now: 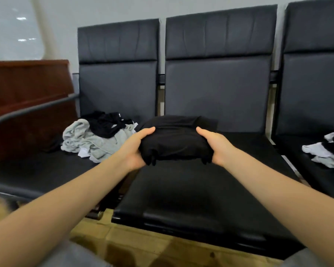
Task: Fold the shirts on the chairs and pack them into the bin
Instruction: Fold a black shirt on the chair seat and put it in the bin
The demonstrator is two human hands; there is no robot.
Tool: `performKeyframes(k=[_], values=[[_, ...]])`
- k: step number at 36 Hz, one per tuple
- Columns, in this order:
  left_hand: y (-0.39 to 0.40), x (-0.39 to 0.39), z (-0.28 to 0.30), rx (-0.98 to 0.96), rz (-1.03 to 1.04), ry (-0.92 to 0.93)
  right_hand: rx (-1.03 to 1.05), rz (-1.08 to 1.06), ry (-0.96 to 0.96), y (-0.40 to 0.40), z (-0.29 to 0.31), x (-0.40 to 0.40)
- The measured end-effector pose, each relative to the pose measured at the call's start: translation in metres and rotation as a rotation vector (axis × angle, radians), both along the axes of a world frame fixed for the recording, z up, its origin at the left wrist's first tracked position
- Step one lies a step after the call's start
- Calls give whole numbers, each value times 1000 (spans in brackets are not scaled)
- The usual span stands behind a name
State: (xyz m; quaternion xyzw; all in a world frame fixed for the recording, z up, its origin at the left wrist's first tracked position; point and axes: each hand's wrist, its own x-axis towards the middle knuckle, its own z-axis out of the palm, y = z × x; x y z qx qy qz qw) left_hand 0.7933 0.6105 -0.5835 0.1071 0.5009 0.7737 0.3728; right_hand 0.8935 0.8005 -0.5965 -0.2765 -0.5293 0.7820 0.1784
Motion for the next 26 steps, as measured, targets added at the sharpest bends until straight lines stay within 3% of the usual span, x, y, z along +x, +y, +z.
performKeyframes(k=[8,15,26], values=[[-61,-36,21,-194,249,135,188,-28,31,-67,15,-58],[-169,-74,16,-380,583,303,435,154,6,-156,22,-124],[-379,-68,-108,-768,835,231,688,625,-126,-379,-63,-198]])
